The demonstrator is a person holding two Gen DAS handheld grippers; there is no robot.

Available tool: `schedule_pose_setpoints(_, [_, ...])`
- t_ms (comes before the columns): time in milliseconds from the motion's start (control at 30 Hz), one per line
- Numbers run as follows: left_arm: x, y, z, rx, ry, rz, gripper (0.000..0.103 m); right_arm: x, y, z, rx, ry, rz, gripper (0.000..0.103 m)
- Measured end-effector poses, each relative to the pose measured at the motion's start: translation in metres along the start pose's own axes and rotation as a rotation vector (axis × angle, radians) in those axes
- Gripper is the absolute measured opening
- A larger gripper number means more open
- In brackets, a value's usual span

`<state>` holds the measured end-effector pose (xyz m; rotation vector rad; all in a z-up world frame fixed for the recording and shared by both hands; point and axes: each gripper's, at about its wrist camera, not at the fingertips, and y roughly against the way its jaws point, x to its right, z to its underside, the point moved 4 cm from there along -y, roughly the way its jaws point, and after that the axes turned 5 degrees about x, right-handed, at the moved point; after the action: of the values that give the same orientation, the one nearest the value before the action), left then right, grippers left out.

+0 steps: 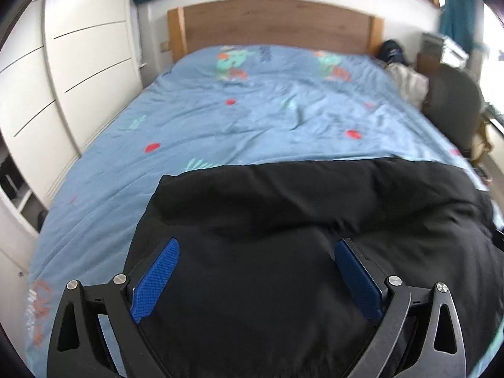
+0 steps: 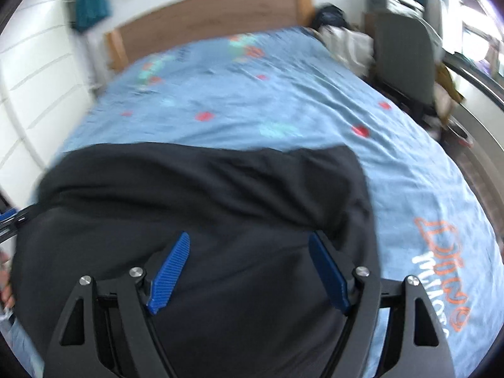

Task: Fold large clothes

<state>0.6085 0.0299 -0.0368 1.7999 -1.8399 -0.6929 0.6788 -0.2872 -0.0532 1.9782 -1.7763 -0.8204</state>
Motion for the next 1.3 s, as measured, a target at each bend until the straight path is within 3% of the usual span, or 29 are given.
schedule_pose_setpoints(67, [-0.001,0.011,0.013,0.008,-0.007,0.025,0.099,-0.027,0.014,0.005,0.023,0.017,-0.095,0.078])
schedule_pose_setpoints(167, [-0.006,0.004,0.032,-0.048,0.019,0.042,0.099,-0.063,0.017,0.019,0.013,0.038,-0.207,0.078])
schedule_pose_setpoints(233, [-0.01,-0.001,0.041,-0.072,0.048,0.051,0.099,-0.078,0.009,0.03,-0.017,0.058,-0.228,0.078])
schedule_pose_setpoints(333, [-0.02,-0.002,0.051,-0.104,0.065,0.05,0.099,-0.079,-0.001,0.042,-0.043,0.094,-0.19,0.078])
schedule_pose_setpoints(600, [-0.069,0.016,0.061,-0.157,0.146,0.025,0.099,-0.011,0.018,0.051,-0.082,0.011,-0.068,0.078])
schedule_pose_setpoints(733, [-0.097,0.028,0.068,-0.147,0.208,0.018,0.099,0.023,0.041,0.059,-0.077,-0.05,-0.062,0.078])
schedule_pose_setpoints(800, [-0.115,0.031,0.077,-0.158,0.253,0.03,0.1,0.045,0.053,0.065,-0.073,-0.112,-0.076,0.089])
schedule_pose_setpoints(867, [-0.126,0.031,0.086,-0.168,0.282,0.04,0.1,0.067,0.062,0.074,-0.082,-0.18,-0.101,0.092])
schedule_pose_setpoints(1067, [-0.14,0.01,0.118,-0.245,0.437,0.177,0.102,0.124,0.048,0.117,-0.194,-0.412,-0.196,0.1])
schedule_pose_setpoints(1233, [-0.132,-0.02,0.138,-0.309,0.523,0.3,0.102,0.131,0.007,0.143,-0.271,-0.558,-0.353,0.103])
schedule_pose_setpoints(1300, [-0.13,-0.032,0.145,-0.342,0.604,0.397,0.102,0.126,-0.005,0.146,-0.288,-0.593,-0.429,0.103])
